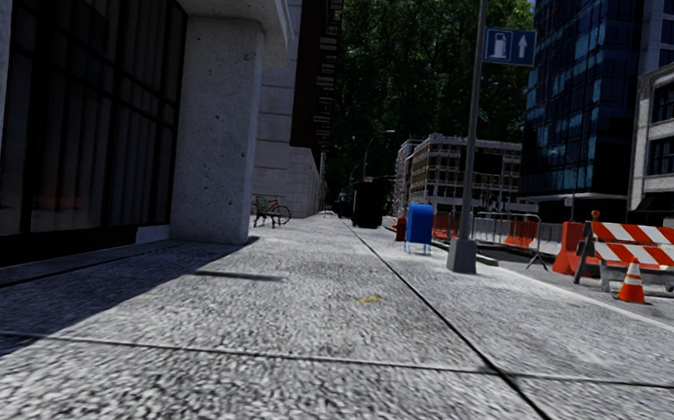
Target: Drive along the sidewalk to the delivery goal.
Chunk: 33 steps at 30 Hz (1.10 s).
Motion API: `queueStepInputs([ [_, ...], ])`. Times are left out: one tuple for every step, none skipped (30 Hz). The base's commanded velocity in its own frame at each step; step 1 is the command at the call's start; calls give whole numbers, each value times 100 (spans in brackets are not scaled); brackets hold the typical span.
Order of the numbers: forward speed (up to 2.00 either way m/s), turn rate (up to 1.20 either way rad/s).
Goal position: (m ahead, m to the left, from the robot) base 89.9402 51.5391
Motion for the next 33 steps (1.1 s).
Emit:
queueStepInputs([
  [200,0],
  [200,0],
  [200,0],
  [200,0],
  [200,0],
  [200,0],
  [200,0],
  [200,0],
  [200,0],
  [200,0],
  [200,0],
  [200,0],
  [200,0],
  [200,0],
  [200,0],
  [200,0],
  [200,0],
  [200,0],
  [200,0],
  [200,0],
  [200,0],
  [200,0],
  [200,0],
  [200,0],
  [200,0],
  [200,0],
  [200,0],
  [200,0],
  [200,0],
  [200,0],
  [200,0],
  [200,0],
  [200,0],
])
